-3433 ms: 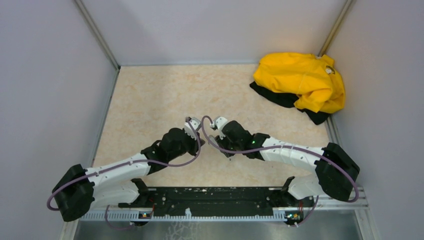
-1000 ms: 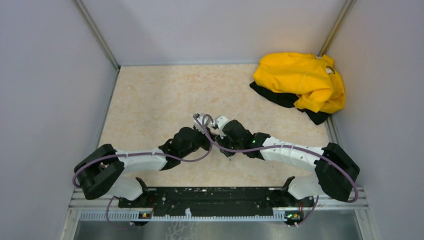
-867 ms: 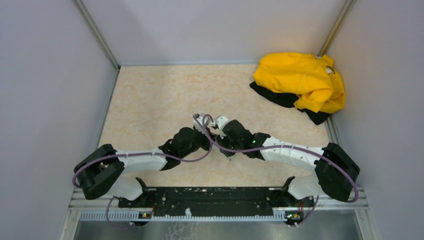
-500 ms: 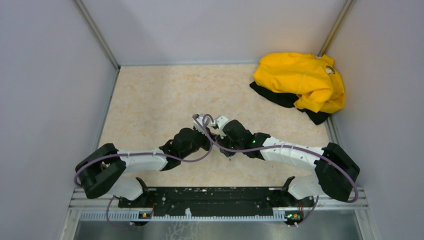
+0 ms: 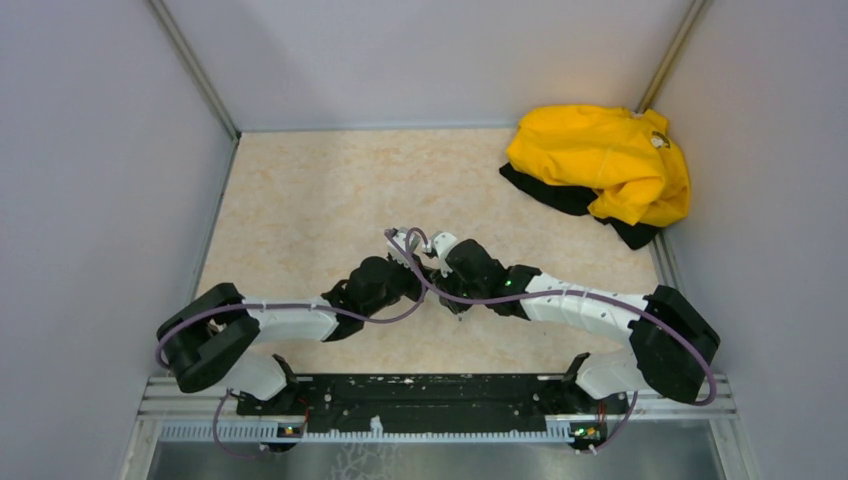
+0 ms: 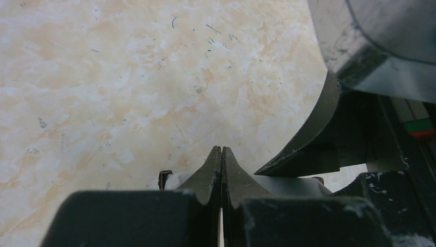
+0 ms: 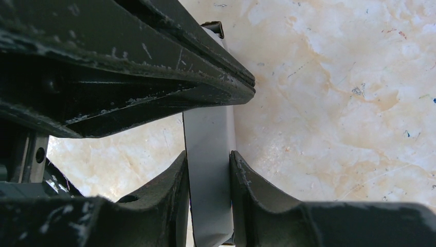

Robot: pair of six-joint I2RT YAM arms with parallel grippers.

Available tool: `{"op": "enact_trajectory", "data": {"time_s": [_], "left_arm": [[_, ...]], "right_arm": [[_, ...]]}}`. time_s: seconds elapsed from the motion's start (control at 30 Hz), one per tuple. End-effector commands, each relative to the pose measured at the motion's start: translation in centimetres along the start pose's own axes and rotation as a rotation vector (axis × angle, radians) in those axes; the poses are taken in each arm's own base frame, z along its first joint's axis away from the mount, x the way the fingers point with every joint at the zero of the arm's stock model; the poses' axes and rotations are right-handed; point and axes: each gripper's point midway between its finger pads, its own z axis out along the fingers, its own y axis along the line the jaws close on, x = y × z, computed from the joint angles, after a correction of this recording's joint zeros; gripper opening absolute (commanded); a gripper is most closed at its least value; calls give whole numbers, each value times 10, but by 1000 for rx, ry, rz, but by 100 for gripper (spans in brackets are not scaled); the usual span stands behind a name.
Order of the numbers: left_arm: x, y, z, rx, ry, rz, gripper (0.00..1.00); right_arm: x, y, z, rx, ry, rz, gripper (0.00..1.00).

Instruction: Fold the paper box

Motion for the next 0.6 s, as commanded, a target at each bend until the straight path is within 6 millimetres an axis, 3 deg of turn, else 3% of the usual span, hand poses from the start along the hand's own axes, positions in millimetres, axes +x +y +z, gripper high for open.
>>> {"op": "enact_trajectory", "data": {"time_s": [0.0, 0.4, 0.57], "left_arm": [[79, 26, -18, -79, 261, 13, 0], [76, 30, -17, -105, 258, 28, 0], [74, 28, -17, -96, 252, 24, 0]], "right_arm": [[22, -4, 4, 8, 72, 16, 11], [20, -4, 2, 3, 69, 9, 15], [22, -3, 4, -2, 77, 5, 10]]}}
